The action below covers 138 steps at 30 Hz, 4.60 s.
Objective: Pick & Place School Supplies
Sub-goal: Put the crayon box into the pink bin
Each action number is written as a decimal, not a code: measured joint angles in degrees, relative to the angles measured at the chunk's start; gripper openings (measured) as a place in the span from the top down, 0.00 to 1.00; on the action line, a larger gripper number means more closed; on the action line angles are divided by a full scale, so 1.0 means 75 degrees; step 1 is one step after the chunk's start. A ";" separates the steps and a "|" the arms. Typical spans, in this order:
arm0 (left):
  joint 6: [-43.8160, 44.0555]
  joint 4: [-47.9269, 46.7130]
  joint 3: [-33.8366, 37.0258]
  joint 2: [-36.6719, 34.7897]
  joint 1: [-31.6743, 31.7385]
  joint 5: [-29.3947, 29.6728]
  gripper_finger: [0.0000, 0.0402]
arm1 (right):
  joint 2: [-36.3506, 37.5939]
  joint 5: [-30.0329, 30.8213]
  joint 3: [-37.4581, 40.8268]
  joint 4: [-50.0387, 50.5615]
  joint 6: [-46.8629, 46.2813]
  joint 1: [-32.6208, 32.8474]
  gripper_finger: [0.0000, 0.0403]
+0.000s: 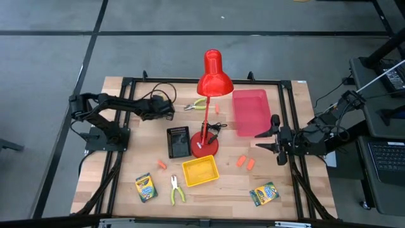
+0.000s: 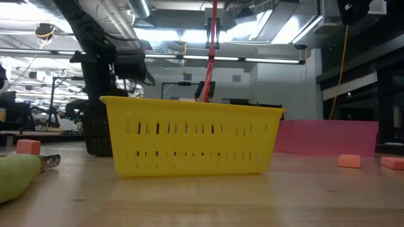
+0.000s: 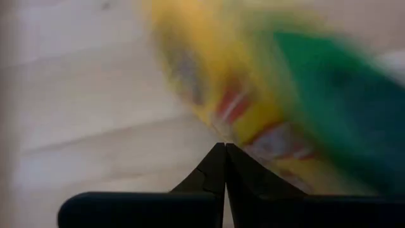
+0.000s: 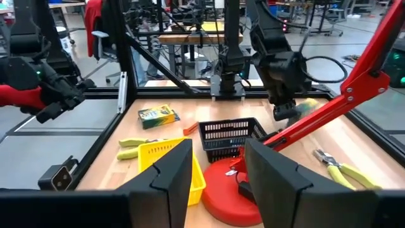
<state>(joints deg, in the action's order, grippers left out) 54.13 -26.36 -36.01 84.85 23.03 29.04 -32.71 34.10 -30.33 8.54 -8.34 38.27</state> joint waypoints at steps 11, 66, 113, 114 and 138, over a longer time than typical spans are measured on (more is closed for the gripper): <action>-0.0238 -0.0599 0.0019 -0.0937 -0.0021 0.0700 1.00 | 0.0000 0.0205 0.0003 -0.0156 -0.0030 0.0302 0.63; -1.1999 -0.2445 -0.1166 -0.2323 0.1424 0.0222 0.57 | -0.0001 0.0339 0.0003 -0.0857 0.0364 0.0348 0.63; -1.5294 -0.0430 -0.1064 -0.0742 0.2107 -0.0071 0.65 | -0.0428 0.0336 0.0003 -0.1256 0.0318 0.0348 0.63; -1.5357 -0.0420 -0.1064 -0.0742 0.2104 -0.0085 0.65 | -0.0428 0.0336 0.0003 -0.1259 0.0318 0.0348 0.63; -1.4578 -0.0514 -0.1064 -0.0744 0.1449 -0.0721 0.65 | -0.0428 0.0332 0.0003 -0.1314 0.0435 0.0348 0.63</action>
<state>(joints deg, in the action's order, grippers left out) -55.20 -30.22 -43.99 79.26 33.90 23.63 -35.92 36.59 -30.30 -1.32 -5.08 40.88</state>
